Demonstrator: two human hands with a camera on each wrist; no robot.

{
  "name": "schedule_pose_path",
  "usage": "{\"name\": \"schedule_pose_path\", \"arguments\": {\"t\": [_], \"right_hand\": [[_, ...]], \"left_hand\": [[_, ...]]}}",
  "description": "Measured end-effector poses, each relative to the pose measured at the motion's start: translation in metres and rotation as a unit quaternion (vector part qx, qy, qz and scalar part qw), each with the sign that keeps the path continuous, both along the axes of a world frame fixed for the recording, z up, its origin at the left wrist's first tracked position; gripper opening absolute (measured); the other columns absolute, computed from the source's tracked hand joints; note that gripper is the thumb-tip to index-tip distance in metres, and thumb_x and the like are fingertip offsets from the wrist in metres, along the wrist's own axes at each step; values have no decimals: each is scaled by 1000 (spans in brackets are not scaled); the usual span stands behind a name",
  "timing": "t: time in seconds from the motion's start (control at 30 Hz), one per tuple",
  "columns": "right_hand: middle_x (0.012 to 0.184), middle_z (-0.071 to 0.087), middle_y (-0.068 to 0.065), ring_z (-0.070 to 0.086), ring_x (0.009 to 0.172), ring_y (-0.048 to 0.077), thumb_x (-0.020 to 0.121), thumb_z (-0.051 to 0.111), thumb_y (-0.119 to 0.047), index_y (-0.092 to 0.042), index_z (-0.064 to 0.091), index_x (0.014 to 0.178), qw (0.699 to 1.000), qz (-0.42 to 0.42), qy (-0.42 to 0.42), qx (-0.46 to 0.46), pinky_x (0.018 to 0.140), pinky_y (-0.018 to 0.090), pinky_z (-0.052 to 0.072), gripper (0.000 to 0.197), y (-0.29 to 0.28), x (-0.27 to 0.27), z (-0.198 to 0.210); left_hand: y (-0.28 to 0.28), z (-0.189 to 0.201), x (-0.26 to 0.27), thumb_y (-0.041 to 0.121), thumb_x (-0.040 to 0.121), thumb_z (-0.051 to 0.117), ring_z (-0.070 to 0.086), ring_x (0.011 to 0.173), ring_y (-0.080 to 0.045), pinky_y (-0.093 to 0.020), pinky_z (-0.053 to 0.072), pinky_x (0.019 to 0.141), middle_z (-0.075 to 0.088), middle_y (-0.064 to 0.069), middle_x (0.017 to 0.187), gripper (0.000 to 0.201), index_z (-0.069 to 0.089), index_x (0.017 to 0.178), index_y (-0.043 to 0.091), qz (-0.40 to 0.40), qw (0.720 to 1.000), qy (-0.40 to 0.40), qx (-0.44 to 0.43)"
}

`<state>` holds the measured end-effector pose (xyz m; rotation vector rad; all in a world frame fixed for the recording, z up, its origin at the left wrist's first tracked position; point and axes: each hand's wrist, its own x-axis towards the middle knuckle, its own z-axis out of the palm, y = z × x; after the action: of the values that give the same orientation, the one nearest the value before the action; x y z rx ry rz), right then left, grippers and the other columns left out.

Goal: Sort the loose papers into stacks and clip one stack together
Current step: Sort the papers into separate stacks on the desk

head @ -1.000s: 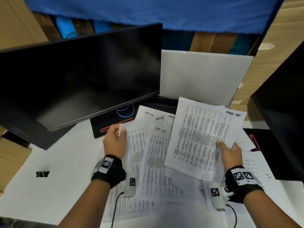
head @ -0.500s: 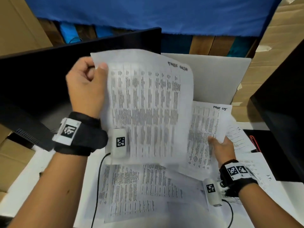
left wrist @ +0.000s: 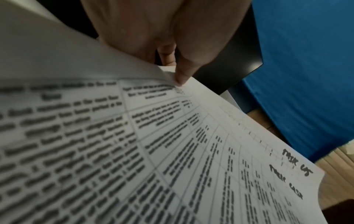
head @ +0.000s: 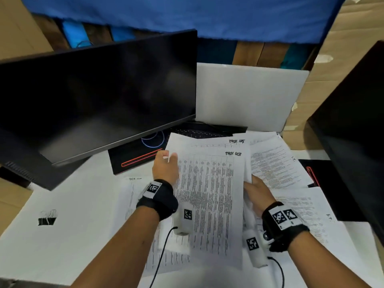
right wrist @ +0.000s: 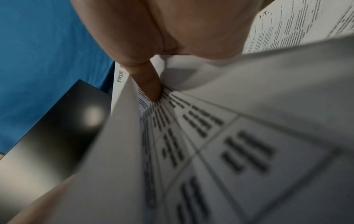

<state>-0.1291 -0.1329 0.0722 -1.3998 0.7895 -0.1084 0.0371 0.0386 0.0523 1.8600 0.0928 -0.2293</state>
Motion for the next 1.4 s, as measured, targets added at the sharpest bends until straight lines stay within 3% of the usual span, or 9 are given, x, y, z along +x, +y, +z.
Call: {"name": "schedule_pose_path", "arguments": {"t": [0.13, 0.27, 0.47, 0.6, 0.73, 0.87, 1.03, 1.27, 1.4], "right_hand": [[106, 73, 6, 65, 107, 29, 90, 55, -20, -11, 71, 105, 998, -55, 31, 18, 99, 45, 47, 24, 3, 3, -6], [141, 47, -11, 42, 132, 15, 76, 49, -76, -29, 45, 140, 999, -28, 14, 31, 115, 43, 26, 80, 5, 4, -7], [85, 65, -5, 61, 89, 20, 90, 63, -24, -18, 63, 96, 989, 28, -4, -143, 67, 23, 43, 8, 8, 10, -2], [56, 60, -5, 59, 52, 5, 88, 65, -13, -11, 57, 71, 986, -24, -26, -161, 48, 13, 44, 19, 4, 12, 3], [75, 58, 35, 58, 63, 44, 82, 68, -14, 17, 54, 83, 988, -43, -59, -133, 70, 46, 54, 35, 4, 16, 2], [63, 51, 13, 51, 56, 19, 83, 65, -3, -2, 56, 70, 988, -59, -67, -126, 63, 31, 44, 16, 5, 17, 1], [64, 56, 8, 57, 60, 19, 81, 65, 1, -3, 56, 67, 985, -73, -80, -133, 65, 30, 47, 17, 5, 17, 0], [82, 63, 6, 60, 77, 23, 82, 62, 3, -6, 57, 97, 981, -138, -101, -91, 78, 36, 49, 18, 1, 23, -3], [61, 55, -7, 53, 51, 3, 85, 53, 9, -16, 50, 74, 982, -131, -87, -101, 60, 26, 41, 28, 4, 22, -7]], "left_hand": [[-2, 4, -2, 22, 94, 53, 48, 57, -15, -24, 40, 52, 54, -4, 77, 11, 50, 101, 15, 38, 999, 19, -30], [-1, 10, -2, 22, 94, 52, 47, 61, -18, -28, 42, 60, 54, -6, 77, 17, 51, 106, 11, 57, 997, -9, -40], [-3, 31, -10, 17, 94, 50, 56, 69, -18, -31, 47, 65, 64, -1, 87, 18, 44, 112, 20, 40, 992, -38, -113], [-3, 49, -21, -2, 91, 43, 60, 66, -5, -26, 51, 62, 66, 3, 89, 29, 50, 112, 16, -25, 981, -82, -171], [-7, 54, -30, 2, 96, 38, 49, 62, 5, -9, 42, 61, 52, 9, 77, 15, 50, 95, 12, -32, 976, -147, -160], [-5, 46, -38, 2, 94, 42, 55, 70, 9, -6, 44, 63, 59, 12, 85, 14, 49, 100, 13, -51, 979, -129, -148], [0, 29, -48, 3, 95, 46, 63, 98, 0, -10, 46, 78, 65, 6, 112, 30, 47, 123, 15, -76, 985, -82, -134], [1, 19, -55, 4, 97, 47, 62, 90, 10, -5, 45, 74, 64, 14, 108, 31, 46, 122, 23, -75, 985, -57, -147], [3, 9, -56, 4, 96, 46, 62, 87, 3, -1, 42, 63, 61, 16, 100, 27, 44, 109, 28, -95, 987, -28, -125]]}}
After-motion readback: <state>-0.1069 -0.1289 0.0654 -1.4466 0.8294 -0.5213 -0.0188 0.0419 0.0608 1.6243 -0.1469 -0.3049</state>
